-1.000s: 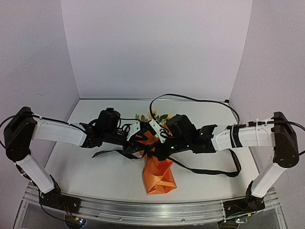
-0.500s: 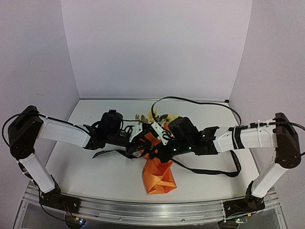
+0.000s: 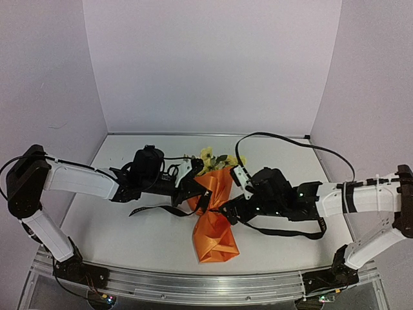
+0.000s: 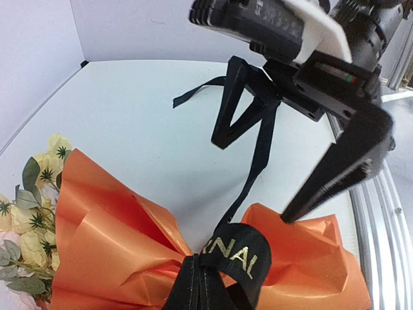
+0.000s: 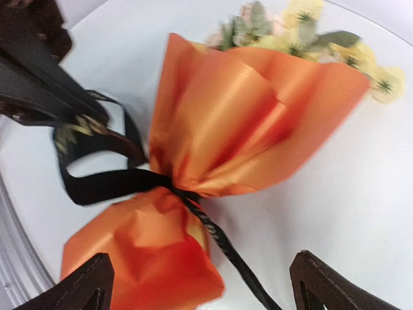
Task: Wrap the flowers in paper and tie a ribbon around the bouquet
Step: Cross the half-tied ribbon over the folded bouquet.
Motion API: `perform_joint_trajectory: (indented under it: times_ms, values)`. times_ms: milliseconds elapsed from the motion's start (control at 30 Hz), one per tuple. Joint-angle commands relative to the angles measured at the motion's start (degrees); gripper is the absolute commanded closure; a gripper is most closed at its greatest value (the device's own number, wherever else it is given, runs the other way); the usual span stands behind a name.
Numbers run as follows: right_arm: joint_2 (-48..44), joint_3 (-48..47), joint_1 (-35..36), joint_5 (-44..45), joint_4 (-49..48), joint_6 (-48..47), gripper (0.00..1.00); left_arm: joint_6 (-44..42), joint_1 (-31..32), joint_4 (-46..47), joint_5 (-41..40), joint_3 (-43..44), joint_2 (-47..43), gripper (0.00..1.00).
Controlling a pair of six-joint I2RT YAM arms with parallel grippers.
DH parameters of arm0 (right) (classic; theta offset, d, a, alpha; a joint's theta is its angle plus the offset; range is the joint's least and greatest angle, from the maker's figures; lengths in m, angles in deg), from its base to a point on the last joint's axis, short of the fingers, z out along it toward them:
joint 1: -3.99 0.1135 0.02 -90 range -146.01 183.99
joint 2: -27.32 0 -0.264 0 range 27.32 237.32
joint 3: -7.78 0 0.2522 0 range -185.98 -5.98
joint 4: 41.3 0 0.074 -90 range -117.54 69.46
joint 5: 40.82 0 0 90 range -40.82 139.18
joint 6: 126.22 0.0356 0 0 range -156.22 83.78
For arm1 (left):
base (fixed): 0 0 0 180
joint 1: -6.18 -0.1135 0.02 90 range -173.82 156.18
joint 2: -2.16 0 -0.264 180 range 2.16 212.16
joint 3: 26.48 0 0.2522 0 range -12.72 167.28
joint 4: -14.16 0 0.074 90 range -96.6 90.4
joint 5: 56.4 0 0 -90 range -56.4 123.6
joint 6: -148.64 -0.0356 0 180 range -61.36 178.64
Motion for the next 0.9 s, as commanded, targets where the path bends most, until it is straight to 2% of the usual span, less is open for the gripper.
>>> perform_joint_trajectory:
  times_ms: [0,133,233,333,467,667,867]
  values:
    - [-9.1,4.8,-0.2,18.7,10.6,7.8,0.02,4.8,0.9,-0.7,-2.0,2.8,-3.7,1.0]
    - [-14.3,1.8,-1.7,24.3,35.5,21.3,0.04,3.4,2.7,-3.8,-3.0,3.9,-3.2,1.0]
    - [-17.3,1.9,-2.2,28.8,47.2,31.0,0.19,2.8,3.4,-4.4,-3.6,4.8,-1.4,1.0]
    - [-21.4,4.0,-4.2,31.9,56.0,41.6,0.22,1.7,3.9,-3.6,-5.1,5.5,0.6,1.0]
    - [-23.7,7.2,-6.6,31.6,57.7,48.5,0.23,0.3,4.0,-1.5,-6.3,6.4,2.8,1.0]
    - [-18.0,8.4,-13.0,20.7,58.2,58.1,0.29,-1.2,4.0,-2.2,-5.0,9.2,4.6,1.0]
    - [-16.6,11.4,-13.3,19.4,56.0,69.6,0.3,-1.5,4.0,-2.1,-5.1,8.7,4.1,1.0]
